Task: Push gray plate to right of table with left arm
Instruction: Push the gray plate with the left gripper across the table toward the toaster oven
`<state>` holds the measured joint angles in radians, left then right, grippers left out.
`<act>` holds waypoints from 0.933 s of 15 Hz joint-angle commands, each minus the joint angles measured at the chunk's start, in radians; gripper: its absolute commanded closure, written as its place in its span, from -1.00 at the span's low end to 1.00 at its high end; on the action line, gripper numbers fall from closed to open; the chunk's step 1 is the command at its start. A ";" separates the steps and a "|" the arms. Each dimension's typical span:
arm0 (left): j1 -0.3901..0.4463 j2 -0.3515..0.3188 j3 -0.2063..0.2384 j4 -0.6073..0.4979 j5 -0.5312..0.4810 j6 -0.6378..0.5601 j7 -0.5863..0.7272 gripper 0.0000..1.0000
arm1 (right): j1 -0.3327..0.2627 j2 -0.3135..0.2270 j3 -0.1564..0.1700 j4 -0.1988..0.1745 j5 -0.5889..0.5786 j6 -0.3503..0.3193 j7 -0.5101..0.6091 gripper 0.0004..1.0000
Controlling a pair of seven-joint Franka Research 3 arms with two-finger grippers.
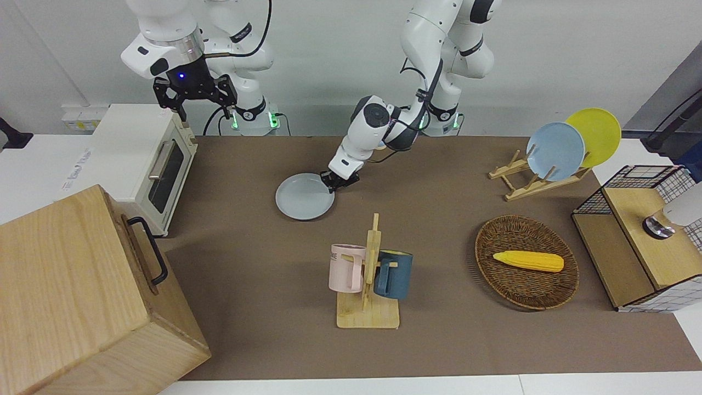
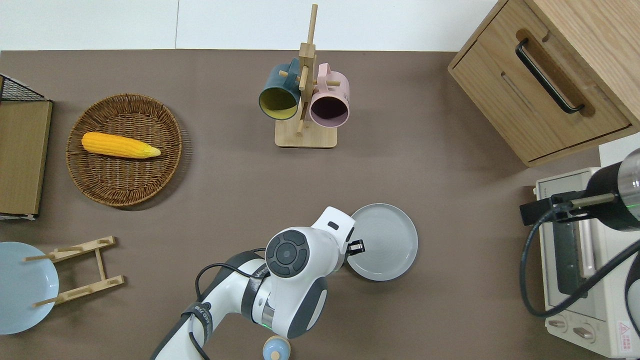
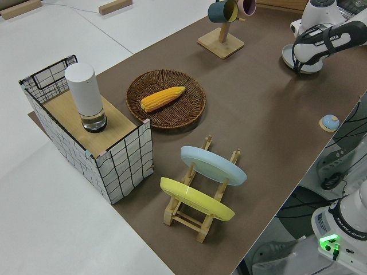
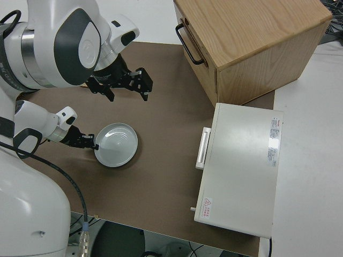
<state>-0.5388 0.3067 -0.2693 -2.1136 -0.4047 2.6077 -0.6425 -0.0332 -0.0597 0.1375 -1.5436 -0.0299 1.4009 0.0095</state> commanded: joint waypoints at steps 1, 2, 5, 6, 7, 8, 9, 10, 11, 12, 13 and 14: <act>-0.038 0.061 0.009 0.056 -0.011 0.029 -0.031 0.82 | -0.024 -0.009 0.019 0.000 -0.008 -0.014 -0.008 -0.99; -0.043 0.065 0.009 0.066 -0.008 0.029 -0.034 0.01 | -0.024 -0.009 0.019 0.000 -0.008 -0.014 -0.008 -0.99; -0.046 0.065 0.009 0.069 0.000 0.019 -0.032 -0.98 | -0.024 -0.009 0.019 0.000 -0.008 -0.014 -0.008 -0.99; -0.046 0.058 0.009 0.067 0.001 0.011 -0.032 -0.99 | -0.024 -0.009 0.019 0.000 -0.010 -0.014 -0.008 -0.99; -0.044 0.046 0.010 0.066 0.003 -0.007 -0.031 -0.99 | -0.024 -0.009 0.019 0.000 -0.010 -0.016 -0.008 -0.99; -0.043 0.022 0.015 0.066 0.010 -0.056 -0.031 -0.99 | -0.024 -0.009 0.019 0.000 -0.008 -0.014 -0.008 -0.99; -0.037 -0.006 0.022 0.066 0.030 -0.119 -0.028 -0.99 | -0.024 -0.009 0.019 0.000 -0.008 -0.016 -0.008 -0.99; -0.026 -0.038 0.025 0.066 0.058 -0.180 -0.022 -0.99 | -0.024 -0.009 0.019 0.000 -0.008 -0.014 -0.008 -0.99; -0.008 -0.064 0.028 0.066 0.078 -0.231 -0.016 -0.99 | -0.024 -0.009 0.019 0.000 -0.008 -0.014 -0.008 -0.99; 0.017 -0.084 0.028 0.066 0.087 -0.271 -0.011 -0.99 | -0.024 -0.009 0.019 0.000 -0.008 -0.014 -0.008 -0.99; 0.035 -0.104 0.030 0.066 0.087 -0.303 0.003 -0.99 | -0.024 -0.009 0.019 0.000 -0.008 -0.014 -0.008 -0.99; 0.054 -0.124 0.030 0.066 0.087 -0.342 0.029 -0.99 | -0.024 -0.009 0.019 0.000 -0.008 -0.016 -0.008 -0.99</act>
<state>-0.5414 0.2663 -0.2438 -2.0336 -0.3415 2.3837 -0.6584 -0.0332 -0.0597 0.1375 -1.5436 -0.0299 1.4009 0.0095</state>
